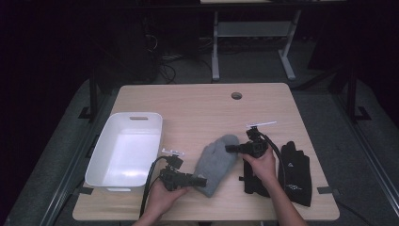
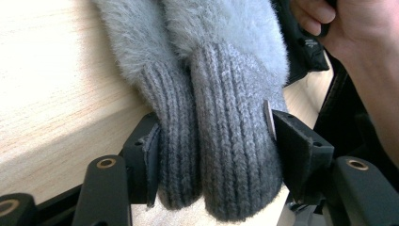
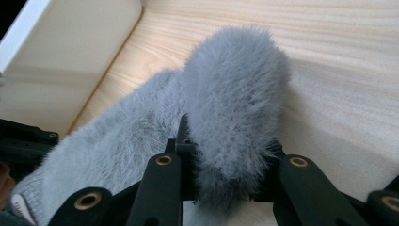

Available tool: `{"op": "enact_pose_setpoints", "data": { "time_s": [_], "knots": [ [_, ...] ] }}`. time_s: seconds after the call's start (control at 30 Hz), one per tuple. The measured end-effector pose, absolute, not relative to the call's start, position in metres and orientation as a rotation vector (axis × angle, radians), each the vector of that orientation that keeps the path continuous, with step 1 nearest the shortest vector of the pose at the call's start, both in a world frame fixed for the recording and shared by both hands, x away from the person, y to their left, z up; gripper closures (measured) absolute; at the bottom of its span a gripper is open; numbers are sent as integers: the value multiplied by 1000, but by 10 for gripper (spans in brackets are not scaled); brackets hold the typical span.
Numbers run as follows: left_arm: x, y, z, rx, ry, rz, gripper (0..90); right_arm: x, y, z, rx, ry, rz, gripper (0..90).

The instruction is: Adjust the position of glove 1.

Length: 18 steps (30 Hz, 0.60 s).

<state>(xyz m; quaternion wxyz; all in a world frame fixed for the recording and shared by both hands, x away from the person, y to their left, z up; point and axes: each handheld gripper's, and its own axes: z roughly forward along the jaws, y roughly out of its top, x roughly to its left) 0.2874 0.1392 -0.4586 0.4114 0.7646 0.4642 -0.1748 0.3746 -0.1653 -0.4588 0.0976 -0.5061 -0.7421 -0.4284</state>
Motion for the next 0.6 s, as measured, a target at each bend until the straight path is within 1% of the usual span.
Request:
{"op": "enact_pose_setpoints", "data": {
  "time_s": [0.3,0.6],
  "knots": [
    [287,137,-454,1923,1136,-444,421,374,-168,-446,-1498,-2175,-1315,708],
    [286,134,-445,1936,1103,-416,421,375,-169,-430,-1500,-2170,-1327,710]
  ]
}}
